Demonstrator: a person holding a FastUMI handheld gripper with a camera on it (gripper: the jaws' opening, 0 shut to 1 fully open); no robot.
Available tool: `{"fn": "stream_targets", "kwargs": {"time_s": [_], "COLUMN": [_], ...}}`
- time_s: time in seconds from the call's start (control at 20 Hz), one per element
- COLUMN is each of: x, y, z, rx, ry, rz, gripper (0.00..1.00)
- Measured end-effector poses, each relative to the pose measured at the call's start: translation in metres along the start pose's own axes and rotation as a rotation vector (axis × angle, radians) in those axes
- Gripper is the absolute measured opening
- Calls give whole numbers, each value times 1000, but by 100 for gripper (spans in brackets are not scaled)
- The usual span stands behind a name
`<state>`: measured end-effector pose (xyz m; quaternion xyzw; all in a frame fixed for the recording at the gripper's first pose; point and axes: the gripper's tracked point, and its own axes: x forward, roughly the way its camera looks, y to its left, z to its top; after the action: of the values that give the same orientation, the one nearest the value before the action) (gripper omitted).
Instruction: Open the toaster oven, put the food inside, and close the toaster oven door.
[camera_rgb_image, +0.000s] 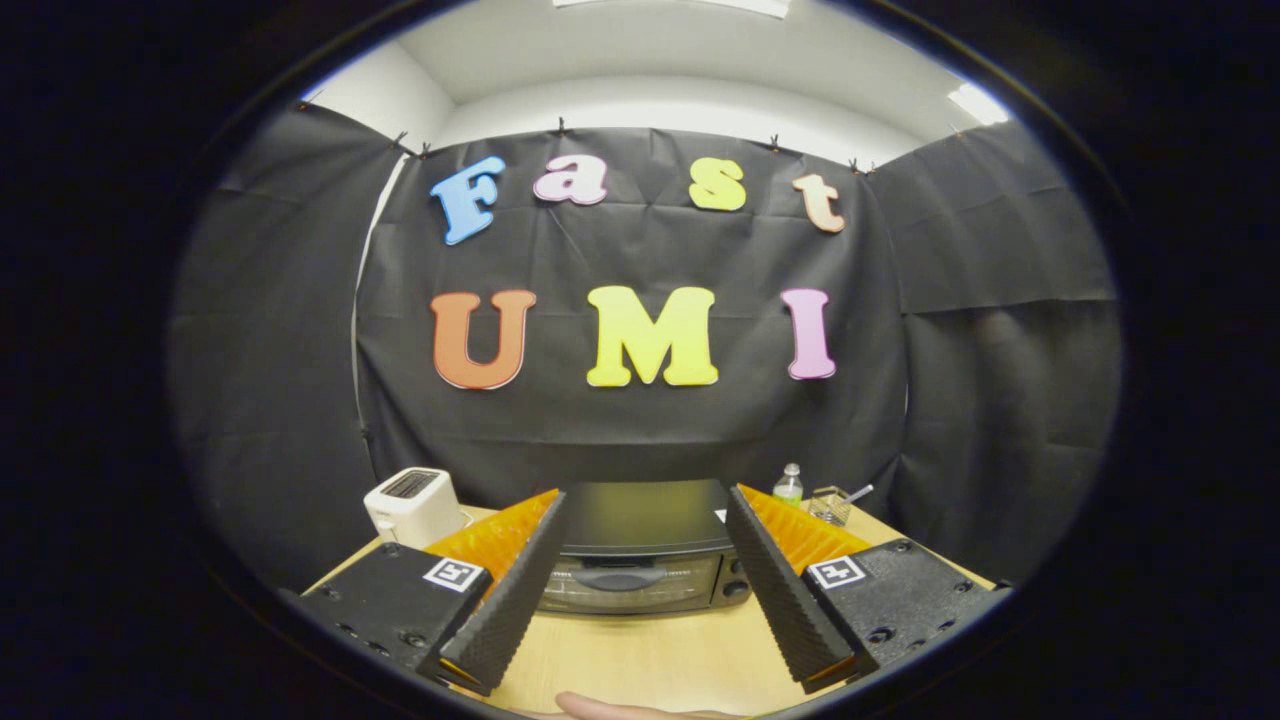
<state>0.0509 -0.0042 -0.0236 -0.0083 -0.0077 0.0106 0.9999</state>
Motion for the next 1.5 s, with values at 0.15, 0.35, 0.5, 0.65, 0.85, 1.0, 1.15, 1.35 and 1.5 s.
{"fn": "stream_targets", "kwargs": {"time_s": [0.15, 0.35, 0.5, 0.65, 0.85, 1.0, 1.15, 1.35, 1.5], "x": [30, 77, 114, 141, 160, 164, 161, 152, 152], "y": [0, 5, 9, 8, 12, 16, 13, 17, 22], "z": [-15, -51, -86, -118, -147, -144, -146, -147, -156], "rx": [9, 2, -17, -17, -16, -28, -1, 14, -16], "ry": [10, 76, 144, 221, 296, 284, 287, 258, 293], "rz": [13, 33, 33, 3, 1, 16, 13, 31, 50], "gripper": [100, 100, 100, 100, 100, 100, 100, 100, 100]}}
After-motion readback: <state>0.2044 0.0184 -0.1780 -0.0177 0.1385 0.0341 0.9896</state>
